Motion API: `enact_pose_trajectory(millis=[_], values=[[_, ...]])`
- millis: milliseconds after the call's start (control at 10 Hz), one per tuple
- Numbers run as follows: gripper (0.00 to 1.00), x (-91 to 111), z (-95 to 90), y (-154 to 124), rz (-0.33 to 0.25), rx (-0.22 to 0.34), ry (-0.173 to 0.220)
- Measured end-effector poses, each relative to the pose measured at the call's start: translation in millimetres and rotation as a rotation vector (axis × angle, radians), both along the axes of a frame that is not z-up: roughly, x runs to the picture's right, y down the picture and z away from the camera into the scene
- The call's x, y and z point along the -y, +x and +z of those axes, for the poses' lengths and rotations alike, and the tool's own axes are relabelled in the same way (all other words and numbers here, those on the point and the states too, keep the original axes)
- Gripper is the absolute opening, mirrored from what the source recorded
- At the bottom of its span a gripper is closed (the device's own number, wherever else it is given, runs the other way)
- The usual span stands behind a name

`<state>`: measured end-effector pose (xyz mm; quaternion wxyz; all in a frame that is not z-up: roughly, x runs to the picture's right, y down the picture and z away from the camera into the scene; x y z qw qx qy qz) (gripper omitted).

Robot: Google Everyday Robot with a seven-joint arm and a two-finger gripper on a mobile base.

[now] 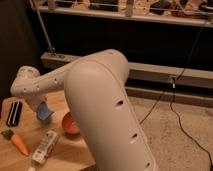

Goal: Place the white sponge in the ceramic cup

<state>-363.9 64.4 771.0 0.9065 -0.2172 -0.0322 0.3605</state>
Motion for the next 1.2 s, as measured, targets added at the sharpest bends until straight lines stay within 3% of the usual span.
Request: enact_pose_trajectory(millis=[500, 1200], values=[[0.00, -4, 2.2, 0, 0.009, -0.021, -0.030], [0.00, -14, 27.2, 3, 0.011, -0.034, -0.061]])
